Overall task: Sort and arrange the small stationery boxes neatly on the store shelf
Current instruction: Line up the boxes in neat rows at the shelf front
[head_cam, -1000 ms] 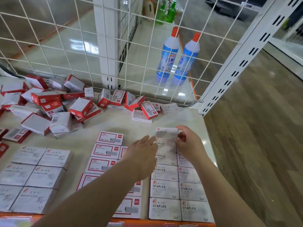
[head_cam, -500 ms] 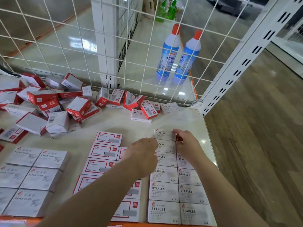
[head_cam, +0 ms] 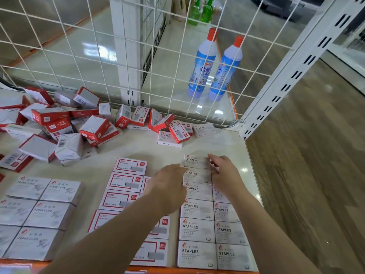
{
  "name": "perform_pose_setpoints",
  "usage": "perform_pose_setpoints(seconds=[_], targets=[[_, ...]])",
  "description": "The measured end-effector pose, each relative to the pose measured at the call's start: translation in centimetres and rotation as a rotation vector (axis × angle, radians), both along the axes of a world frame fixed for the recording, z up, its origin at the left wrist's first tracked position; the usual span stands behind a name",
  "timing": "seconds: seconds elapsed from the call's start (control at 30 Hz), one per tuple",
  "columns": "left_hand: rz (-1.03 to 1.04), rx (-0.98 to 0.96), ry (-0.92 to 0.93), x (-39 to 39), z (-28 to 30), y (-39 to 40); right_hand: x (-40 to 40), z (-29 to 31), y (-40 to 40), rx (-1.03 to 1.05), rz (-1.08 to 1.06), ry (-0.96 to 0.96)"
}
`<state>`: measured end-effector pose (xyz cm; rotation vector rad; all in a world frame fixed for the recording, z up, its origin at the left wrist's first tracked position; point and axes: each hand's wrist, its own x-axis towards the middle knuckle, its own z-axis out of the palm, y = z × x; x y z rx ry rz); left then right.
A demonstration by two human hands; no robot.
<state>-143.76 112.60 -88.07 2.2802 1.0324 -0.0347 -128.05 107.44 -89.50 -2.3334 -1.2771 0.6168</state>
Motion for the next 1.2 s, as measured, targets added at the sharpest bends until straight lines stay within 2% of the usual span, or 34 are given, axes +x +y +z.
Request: perform_pose_setpoints(seconds=[0.13,0.23,0.43,0.9,1.2], targets=[[0.154,0.144,0.056,-2.2,0.2,1.2,-0.7,0.0,0.8,0.096,-0.08,-0.03],[0.218,0.163,0.065,-4.7,0.1,2.1,-1.6,0.0,1.9,0.143,-0.119,-0.018],[0.156,0.186,0.101,-7.9,0.1,2.9,-3.6,-0.6,4.9,0.113,-0.156,0.044],[0.076,0.103,0.121,-8.4,0.5,4.0,-3.7,-2.2,9.2,0.087,-0.245,-0.085],[0.071,0.093,0.126,-8.7,0.5,3.5,-4.3,-1.6,8.1,0.151,-0.255,-0.101]])
